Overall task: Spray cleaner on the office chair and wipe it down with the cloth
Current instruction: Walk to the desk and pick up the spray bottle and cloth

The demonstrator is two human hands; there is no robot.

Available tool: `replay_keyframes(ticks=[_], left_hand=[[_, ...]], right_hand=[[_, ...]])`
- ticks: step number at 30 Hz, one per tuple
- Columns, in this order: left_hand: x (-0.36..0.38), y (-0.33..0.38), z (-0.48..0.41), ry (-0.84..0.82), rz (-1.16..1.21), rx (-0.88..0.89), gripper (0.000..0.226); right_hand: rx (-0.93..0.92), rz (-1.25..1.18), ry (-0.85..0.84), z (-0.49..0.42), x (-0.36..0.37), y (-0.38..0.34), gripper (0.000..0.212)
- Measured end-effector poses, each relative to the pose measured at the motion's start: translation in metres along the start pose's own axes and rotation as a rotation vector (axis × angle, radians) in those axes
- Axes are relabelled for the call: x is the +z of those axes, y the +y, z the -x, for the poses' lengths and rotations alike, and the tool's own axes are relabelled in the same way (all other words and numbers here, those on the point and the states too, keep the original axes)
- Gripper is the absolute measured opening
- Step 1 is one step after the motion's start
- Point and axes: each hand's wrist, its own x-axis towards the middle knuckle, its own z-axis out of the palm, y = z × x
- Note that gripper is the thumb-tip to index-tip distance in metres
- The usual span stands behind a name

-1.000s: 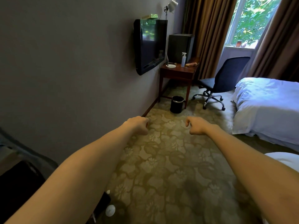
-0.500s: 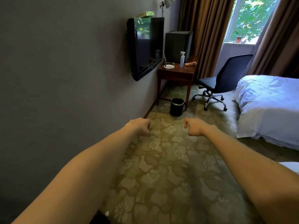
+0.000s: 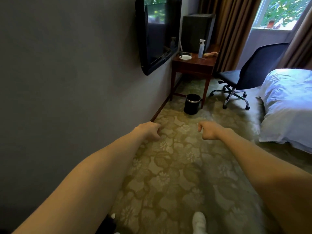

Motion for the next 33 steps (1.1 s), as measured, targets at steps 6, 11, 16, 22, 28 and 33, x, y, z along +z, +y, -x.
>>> replay_keyframes(ticks=[6, 11, 16, 22, 28, 33], left_hand=[[-0.007, -0.001, -0.059, 0.003, -0.019, -0.060, 0.022], [-0.026, 0.030, -0.121, 0.016, 0.005, -0.059, 0.017], [-0.047, 0.066, -0.185, 0.086, -0.007, -0.027, 0.015], [-0.053, 0.092, -0.246, 0.090, 0.031, -0.034, 0.026], [-0.051, 0.093, -0.283, 0.047, 0.038, -0.052, 0.023], [-0.067, 0.084, -0.321, 0.063, 0.020, -0.052, 0.023]], right_hand=[[-0.041, 0.043, 0.005, -0.056, -0.015, 0.023, 0.032], [-0.100, 0.047, 0.021, -0.100, -0.042, 0.059, 0.030], [-0.096, 0.006, 0.073, -0.139, -0.079, 0.116, 0.026], [-0.085, 0.035, 0.072, -0.180, -0.104, 0.166, 0.028], [-0.097, 0.045, 0.031, -0.214, -0.098, 0.188, 0.030], [-0.109, 0.049, 0.007, -0.252, -0.105, 0.199, 0.030]])
